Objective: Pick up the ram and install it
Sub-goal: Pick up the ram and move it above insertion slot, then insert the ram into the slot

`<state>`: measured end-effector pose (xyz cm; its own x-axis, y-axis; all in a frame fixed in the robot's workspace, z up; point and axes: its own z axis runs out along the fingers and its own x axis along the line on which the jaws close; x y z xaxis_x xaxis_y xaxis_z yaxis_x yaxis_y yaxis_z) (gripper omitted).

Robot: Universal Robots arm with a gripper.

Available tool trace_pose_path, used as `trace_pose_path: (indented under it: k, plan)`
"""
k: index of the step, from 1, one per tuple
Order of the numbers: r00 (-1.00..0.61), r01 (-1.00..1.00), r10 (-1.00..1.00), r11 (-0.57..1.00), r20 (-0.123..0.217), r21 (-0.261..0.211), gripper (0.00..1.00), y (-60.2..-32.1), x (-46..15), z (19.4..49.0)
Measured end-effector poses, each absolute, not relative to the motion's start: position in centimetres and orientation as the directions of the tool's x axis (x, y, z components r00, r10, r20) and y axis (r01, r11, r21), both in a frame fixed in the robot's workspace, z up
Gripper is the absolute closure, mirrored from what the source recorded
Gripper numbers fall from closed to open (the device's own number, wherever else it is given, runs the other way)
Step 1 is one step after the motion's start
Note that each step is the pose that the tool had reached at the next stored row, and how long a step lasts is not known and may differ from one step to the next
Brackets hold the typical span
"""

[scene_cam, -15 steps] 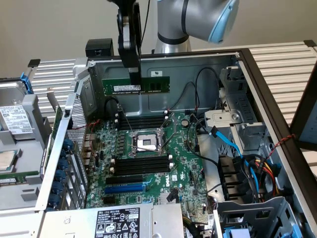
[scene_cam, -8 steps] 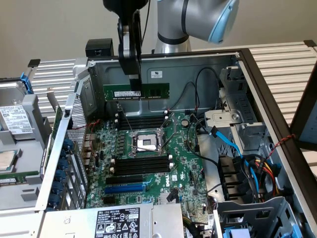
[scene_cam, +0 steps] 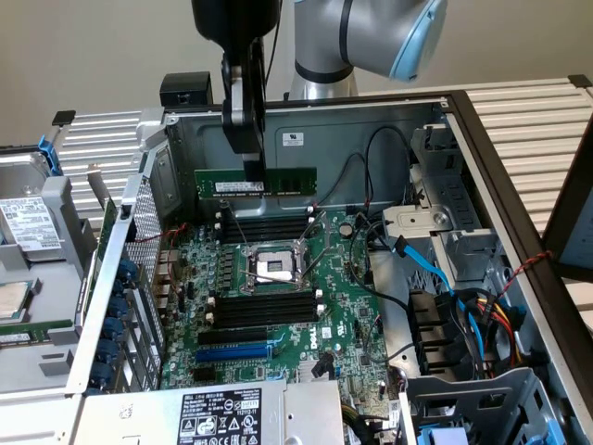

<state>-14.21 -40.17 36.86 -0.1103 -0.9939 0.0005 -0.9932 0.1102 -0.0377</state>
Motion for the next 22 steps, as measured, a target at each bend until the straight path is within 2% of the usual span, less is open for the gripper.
trace_pose_path:
  k: [15,22]
  plan:
    - [-0.11,-0.993,-0.994,0.11,0.0,-0.038,0.88,-40.2,-14.2,36.8]
    - [-0.11,-0.993,-0.994,0.11,0.0,-0.038,0.88,-40.1,-14.2,35.7]
